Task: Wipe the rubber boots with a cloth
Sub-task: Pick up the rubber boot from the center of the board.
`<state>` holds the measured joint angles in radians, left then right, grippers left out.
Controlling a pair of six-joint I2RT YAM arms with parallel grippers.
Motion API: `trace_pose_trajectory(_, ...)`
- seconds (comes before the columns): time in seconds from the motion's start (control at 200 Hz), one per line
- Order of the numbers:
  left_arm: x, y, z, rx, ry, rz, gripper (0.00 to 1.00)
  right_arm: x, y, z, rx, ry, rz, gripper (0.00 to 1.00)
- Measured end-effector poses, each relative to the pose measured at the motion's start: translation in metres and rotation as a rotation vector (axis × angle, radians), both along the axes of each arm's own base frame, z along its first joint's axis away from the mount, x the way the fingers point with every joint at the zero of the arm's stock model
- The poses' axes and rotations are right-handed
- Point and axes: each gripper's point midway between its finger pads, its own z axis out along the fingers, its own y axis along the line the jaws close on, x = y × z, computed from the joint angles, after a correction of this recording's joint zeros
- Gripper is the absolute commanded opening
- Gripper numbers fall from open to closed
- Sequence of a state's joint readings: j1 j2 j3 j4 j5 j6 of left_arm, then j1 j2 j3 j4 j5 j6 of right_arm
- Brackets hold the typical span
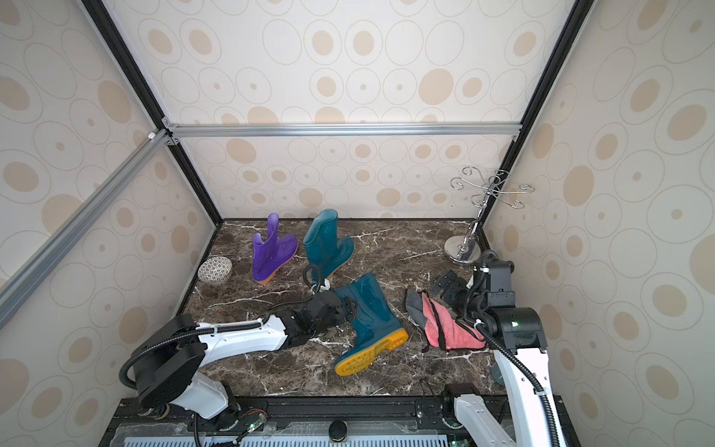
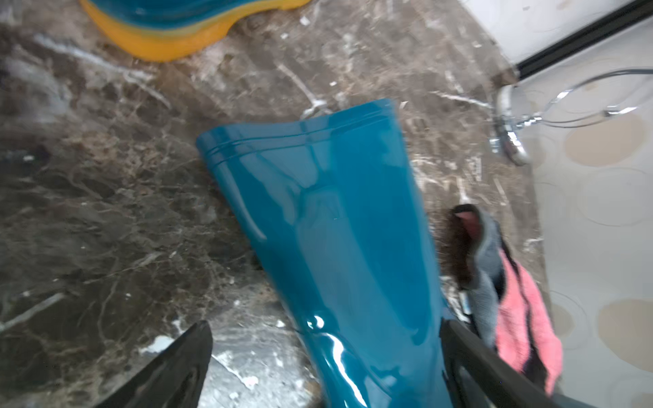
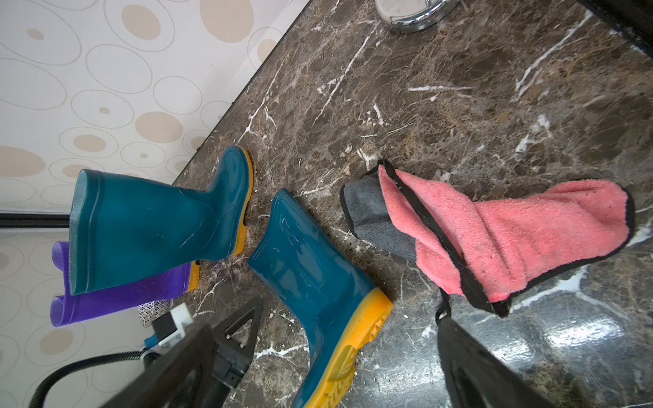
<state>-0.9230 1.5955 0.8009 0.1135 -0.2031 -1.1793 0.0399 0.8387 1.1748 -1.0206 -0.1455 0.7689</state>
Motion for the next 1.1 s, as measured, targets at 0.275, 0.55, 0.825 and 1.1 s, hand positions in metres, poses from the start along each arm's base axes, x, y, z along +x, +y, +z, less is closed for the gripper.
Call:
trace_pose_trajectory(0.275, 0.007, -0.010, -0.013, -0.027, 0.005, -0.001, 0.81, 0.001, 0.005, -0.001, 0.020, -0.011, 0.019, 1.00)
trace_pose_trajectory(0.55, 0.013, -0.019, -0.039, 0.015, 0.031, -0.020, 0.63, 0.002, 0.007, -0.002, 0.030, -0.010, 0.028, 1.00)
trace_pose_trajectory(0.825, 0.021, -0.025, -0.050, 0.038, 0.030, -0.042, 0.12, 0.003, 0.008, -0.004, 0.035, -0.020, 0.034, 0.99)
trace_pose_trajectory(1.1, 0.031, -0.050, -0.028, -0.011, -0.039, -0.140, 0.00, 0.009, 0.034, -0.044, 0.113, 0.027, 0.168, 0.94)
